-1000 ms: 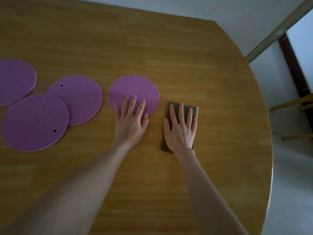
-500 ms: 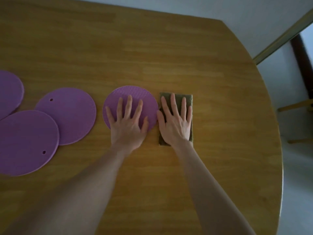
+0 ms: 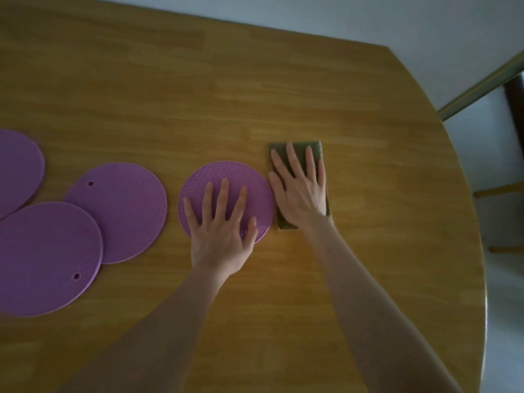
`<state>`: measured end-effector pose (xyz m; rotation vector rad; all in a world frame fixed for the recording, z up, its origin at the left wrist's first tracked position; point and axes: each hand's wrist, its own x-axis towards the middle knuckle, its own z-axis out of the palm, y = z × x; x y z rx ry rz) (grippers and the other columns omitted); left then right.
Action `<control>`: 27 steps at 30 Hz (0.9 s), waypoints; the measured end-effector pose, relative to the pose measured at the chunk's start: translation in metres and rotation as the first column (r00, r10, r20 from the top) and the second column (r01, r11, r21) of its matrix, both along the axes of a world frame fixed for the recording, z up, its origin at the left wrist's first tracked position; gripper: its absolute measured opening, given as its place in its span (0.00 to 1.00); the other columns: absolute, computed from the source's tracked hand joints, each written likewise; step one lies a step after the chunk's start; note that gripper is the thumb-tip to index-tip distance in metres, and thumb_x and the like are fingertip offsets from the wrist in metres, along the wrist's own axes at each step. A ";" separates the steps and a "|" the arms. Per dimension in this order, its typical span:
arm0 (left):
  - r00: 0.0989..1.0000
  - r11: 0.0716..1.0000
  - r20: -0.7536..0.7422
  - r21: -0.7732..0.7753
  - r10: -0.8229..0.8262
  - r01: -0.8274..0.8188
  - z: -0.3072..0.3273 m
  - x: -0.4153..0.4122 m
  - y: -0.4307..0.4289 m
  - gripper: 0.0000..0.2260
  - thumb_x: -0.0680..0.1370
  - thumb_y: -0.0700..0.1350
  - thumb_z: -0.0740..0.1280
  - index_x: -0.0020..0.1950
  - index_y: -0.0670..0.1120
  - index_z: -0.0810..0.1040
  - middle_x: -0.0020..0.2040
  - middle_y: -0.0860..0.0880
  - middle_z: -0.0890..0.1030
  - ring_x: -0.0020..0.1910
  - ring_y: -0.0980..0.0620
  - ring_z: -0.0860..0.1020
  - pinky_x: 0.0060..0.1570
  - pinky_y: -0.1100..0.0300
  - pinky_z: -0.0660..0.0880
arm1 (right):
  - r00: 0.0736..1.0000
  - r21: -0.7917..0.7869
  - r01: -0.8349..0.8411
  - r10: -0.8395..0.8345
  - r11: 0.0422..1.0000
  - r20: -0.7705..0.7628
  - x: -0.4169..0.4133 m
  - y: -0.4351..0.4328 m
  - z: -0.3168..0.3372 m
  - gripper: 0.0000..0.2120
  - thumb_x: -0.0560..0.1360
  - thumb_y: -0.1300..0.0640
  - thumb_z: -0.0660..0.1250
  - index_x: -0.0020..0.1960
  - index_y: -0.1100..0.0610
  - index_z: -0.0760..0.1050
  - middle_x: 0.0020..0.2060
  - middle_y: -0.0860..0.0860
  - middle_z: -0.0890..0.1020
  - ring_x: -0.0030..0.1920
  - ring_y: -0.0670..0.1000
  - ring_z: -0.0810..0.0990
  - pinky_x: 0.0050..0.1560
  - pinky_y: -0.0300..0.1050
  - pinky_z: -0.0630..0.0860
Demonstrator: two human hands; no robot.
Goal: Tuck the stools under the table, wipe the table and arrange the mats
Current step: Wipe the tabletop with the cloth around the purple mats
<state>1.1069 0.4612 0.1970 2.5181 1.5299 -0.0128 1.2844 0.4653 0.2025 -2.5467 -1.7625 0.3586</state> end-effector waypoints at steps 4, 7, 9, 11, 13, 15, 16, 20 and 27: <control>1.000 1.000 0.018 0.014 -0.016 0.015 -0.001 -0.001 0.000 0.27 0.77 0.60 0.49 0.75 0.52 0.62 0.76 0.43 0.61 0.75 0.40 0.54 0.70 0.35 0.44 | 0.992 -0.024 0.123 -0.122 0.992 0.026 0.043 0.008 0.000 0.25 0.80 0.39 0.42 0.76 0.40 0.45 0.77 0.45 0.46 0.77 0.55 0.42 0.75 0.54 0.38; 1.000 1.000 0.001 -0.003 0.000 0.000 -0.002 -0.002 0.000 0.28 0.77 0.61 0.47 0.76 0.53 0.58 0.77 0.45 0.57 0.76 0.42 0.50 0.70 0.36 0.41 | 0.962 -0.025 0.272 -0.272 0.962 0.018 0.060 -0.030 0.000 0.25 0.80 0.39 0.41 0.77 0.41 0.44 0.78 0.46 0.45 0.77 0.55 0.42 0.75 0.53 0.38; 1.000 1.000 -0.019 -0.008 0.003 -0.003 -0.002 -0.003 0.000 0.28 0.77 0.61 0.44 0.77 0.55 0.54 0.78 0.46 0.52 0.76 0.43 0.46 0.70 0.37 0.37 | 0.937 -0.013 0.350 -0.350 0.937 0.008 0.056 -0.067 0.001 0.25 0.80 0.39 0.41 0.77 0.41 0.45 0.78 0.46 0.46 0.77 0.55 0.42 0.75 0.54 0.40; 1.000 1.000 0.007 -0.006 0.006 -0.006 -0.003 -0.003 0.000 0.28 0.78 0.61 0.46 0.77 0.55 0.56 0.78 0.46 0.53 0.76 0.43 0.46 0.70 0.36 0.38 | 0.916 -0.012 0.401 -0.401 0.916 -0.002 0.033 -0.099 0.003 0.27 0.79 0.38 0.40 0.76 0.41 0.46 0.78 0.46 0.47 0.77 0.55 0.42 0.75 0.55 0.41; 0.998 1.000 0.058 0.008 -0.001 0.001 -0.003 -0.002 0.000 0.27 0.78 0.59 0.50 0.75 0.53 0.61 0.77 0.44 0.58 0.76 0.41 0.51 0.70 0.34 0.42 | 0.921 -0.017 0.389 -0.389 0.921 -0.002 -0.004 -0.116 0.004 0.28 0.78 0.38 0.40 0.76 0.41 0.46 0.77 0.46 0.48 0.77 0.57 0.42 0.75 0.56 0.41; 0.997 1.000 0.071 0.020 -0.006 0.005 -0.003 -0.003 0.001 0.26 0.78 0.59 0.52 0.75 0.52 0.63 0.76 0.43 0.59 0.75 0.40 0.53 0.70 0.33 0.44 | 0.950 -0.011 0.313 -0.313 0.950 -0.011 -0.039 -0.117 0.003 0.27 0.78 0.38 0.40 0.76 0.41 0.46 0.77 0.46 0.48 0.77 0.57 0.42 0.74 0.56 0.39; 0.997 1.000 0.076 0.026 -0.010 0.008 -0.003 -0.004 -0.001 0.26 0.77 0.59 0.52 0.75 0.52 0.63 0.76 0.43 0.59 0.76 0.40 0.52 0.70 0.34 0.44 | 0.962 -0.007 0.274 -0.274 0.962 -0.016 -0.049 -0.116 0.003 0.27 0.79 0.38 0.41 0.76 0.41 0.46 0.77 0.45 0.47 0.77 0.57 0.41 0.74 0.56 0.38; 0.991 0.999 0.136 0.034 -0.006 0.002 -0.003 -0.004 -0.001 0.26 0.78 0.59 0.54 0.75 0.52 0.62 0.77 0.45 0.58 0.76 0.42 0.51 0.71 0.37 0.40 | 0.980 0.015 0.198 -0.198 0.980 -0.020 -0.029 -0.092 0.003 0.25 0.81 0.40 0.45 0.77 0.41 0.48 0.78 0.46 0.48 0.77 0.57 0.42 0.74 0.55 0.39; 0.989 0.999 0.147 -0.033 0.005 -0.001 0.002 -0.009 -0.005 0.25 0.79 0.58 0.56 0.75 0.52 0.61 0.78 0.47 0.54 0.77 0.46 0.46 0.70 0.38 0.35 | 0.877 -0.026 0.481 -0.481 0.876 -0.007 0.044 -0.150 0.002 0.26 0.80 0.38 0.42 0.77 0.40 0.45 0.78 0.46 0.45 0.77 0.55 0.41 0.75 0.55 0.39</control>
